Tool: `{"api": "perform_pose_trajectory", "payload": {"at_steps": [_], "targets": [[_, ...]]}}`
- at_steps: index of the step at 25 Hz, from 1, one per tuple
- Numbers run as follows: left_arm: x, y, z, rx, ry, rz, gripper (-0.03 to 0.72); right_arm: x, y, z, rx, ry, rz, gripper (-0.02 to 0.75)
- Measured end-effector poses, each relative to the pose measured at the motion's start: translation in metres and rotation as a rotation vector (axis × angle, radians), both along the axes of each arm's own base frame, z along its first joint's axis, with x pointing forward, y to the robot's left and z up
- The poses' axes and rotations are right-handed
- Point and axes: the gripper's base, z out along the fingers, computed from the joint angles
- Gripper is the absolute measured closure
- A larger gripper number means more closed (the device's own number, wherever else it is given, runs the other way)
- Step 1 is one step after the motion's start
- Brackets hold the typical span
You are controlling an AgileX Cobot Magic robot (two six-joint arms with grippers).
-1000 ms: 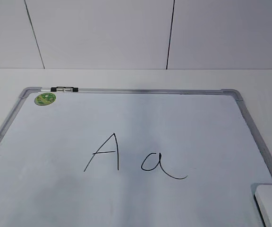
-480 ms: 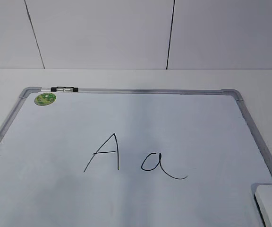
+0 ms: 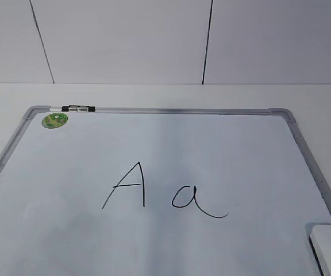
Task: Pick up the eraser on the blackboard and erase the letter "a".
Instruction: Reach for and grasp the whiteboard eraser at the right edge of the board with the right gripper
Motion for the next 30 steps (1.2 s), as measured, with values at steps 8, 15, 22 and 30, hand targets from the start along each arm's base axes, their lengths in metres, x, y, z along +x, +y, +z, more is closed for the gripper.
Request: {"api": "perform_pose_trajectory", "payload": {"at_steps": [8,15,22,30], "targets": [[0.000,0.000,0.000,0.000,0.000,0.000,0.453,-0.013,0.003,0.028,0.026,-0.102,0.020,0.159],[0.000,0.000,0.000,0.000,0.000,0.000,0.453,0.008,0.014,0.047,0.092,0.096,0.124,0.159],[0.000,0.000,0.000,0.000,0.000,0.000,0.453,0.058,0.021,0.050,0.164,0.355,0.162,0.159],[0.000,0.000,0.000,0.000,0.000,0.000,0.454,0.093,0.031,0.040,0.288,0.530,0.200,0.159]]}}
